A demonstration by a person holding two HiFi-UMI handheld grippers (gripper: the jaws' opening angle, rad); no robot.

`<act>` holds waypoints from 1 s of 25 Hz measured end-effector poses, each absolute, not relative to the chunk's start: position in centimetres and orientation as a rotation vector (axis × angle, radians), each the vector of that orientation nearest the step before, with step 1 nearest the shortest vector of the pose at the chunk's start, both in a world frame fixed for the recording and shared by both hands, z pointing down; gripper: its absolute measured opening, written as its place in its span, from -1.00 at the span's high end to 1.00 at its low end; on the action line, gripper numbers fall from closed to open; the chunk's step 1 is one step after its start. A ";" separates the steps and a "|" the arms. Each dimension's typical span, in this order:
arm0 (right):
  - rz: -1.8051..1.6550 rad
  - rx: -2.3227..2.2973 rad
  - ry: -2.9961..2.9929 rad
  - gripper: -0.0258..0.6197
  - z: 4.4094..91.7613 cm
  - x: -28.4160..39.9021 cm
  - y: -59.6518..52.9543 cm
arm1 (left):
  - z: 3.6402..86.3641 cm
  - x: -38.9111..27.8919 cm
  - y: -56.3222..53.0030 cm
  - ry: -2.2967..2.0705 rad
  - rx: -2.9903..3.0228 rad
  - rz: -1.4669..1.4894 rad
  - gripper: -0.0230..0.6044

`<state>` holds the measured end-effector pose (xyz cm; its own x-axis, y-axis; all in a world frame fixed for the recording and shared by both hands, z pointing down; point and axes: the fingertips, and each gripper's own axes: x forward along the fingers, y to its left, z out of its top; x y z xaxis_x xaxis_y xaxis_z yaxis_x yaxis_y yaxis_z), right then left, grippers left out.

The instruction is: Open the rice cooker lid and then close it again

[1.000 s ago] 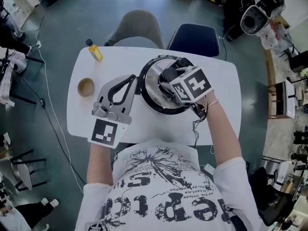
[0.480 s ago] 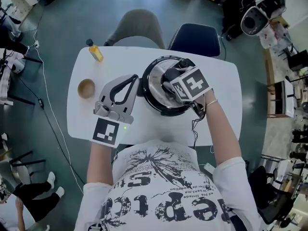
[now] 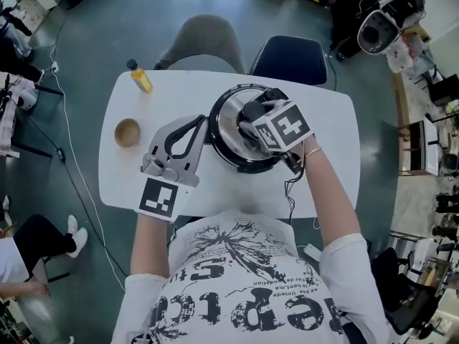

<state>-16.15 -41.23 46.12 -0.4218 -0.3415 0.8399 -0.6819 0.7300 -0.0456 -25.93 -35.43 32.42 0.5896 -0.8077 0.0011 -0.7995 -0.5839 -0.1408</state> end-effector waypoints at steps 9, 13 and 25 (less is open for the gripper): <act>0.355 0.851 -2.178 -0.17 44.6 -14.9 -40.9 | 32.7 -24.1 -33.7 1.410 -2.673 -0.103 0.88; 0.364 0.838 -2.317 0.21 41.8 -14.6 -39.9 | 32.6 -23.1 -33.2 1.432 -2.657 -0.143 0.88; 0.044 1.068 -2.608 0.89 34.6 -7.8 -35.8 | 32.1 -18.6 -30.3 1.482 -2.672 -0.168 0.88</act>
